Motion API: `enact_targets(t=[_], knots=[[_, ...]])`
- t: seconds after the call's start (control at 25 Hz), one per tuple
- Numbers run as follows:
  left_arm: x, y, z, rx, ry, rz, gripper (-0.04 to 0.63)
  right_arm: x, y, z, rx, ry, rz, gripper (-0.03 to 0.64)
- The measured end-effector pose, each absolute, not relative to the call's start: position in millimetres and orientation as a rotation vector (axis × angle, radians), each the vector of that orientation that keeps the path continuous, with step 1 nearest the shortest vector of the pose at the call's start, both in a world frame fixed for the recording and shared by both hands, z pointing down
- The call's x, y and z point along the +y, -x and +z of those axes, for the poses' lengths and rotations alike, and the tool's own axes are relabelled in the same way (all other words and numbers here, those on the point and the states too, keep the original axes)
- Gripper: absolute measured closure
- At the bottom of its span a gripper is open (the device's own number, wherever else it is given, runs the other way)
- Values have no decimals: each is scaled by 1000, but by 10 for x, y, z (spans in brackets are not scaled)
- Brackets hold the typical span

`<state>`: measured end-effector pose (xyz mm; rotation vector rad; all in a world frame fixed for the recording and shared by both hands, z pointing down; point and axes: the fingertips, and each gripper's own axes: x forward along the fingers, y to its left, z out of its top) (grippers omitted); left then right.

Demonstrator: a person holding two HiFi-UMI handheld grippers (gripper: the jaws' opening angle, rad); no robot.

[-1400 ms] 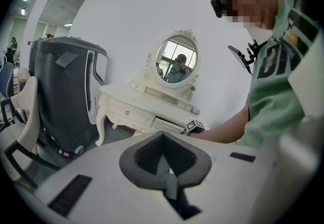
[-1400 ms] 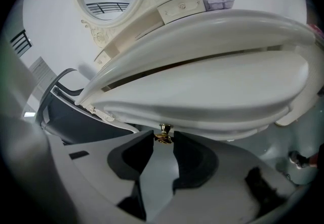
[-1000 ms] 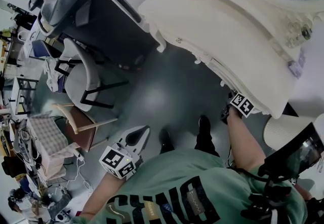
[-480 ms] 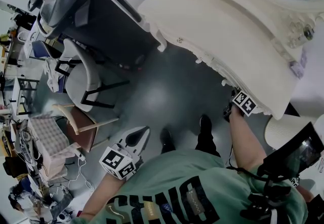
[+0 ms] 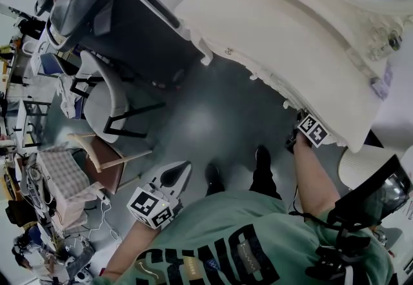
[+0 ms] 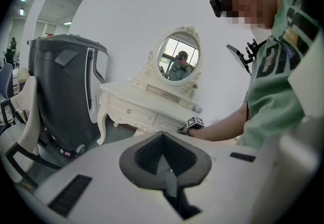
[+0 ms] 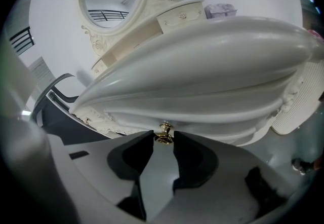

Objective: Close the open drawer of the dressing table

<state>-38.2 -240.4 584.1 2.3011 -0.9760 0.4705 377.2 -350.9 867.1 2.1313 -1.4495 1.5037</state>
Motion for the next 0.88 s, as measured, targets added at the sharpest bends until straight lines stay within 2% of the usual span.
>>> enact_targets(t=[0.88], knots=[[-2504, 235, 5824, -950, -2306, 485, 597, -3572, -3814, 8661, -1484, -2155, 1500, 488]])
